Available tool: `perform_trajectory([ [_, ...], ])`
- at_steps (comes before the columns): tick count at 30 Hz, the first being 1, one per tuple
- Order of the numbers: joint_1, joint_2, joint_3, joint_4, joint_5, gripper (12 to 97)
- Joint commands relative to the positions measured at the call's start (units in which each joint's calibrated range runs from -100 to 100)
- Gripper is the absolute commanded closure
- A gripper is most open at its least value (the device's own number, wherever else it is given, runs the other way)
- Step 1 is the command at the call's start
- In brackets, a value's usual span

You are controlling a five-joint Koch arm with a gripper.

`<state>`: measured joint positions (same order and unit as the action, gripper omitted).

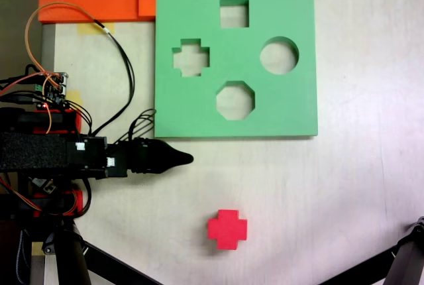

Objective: Put the cross columnar block into the corresponding hole

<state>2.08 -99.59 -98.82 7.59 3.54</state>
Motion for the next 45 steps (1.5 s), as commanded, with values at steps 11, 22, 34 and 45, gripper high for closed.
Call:
perform_trajectory([
  [11, 0.1, -0.4, -1.2, -5.2, -0.3, 60.0],
  [22, 0.1, -0.4, -1.2, -5.2, -0.3, 60.0],
  [34, 0.3, -0.4, -1.2, -5.4, -0.2, 60.0],
  [45, -7.2, -0.4, -1.2, -4.5, 21.4, 64.6],
])
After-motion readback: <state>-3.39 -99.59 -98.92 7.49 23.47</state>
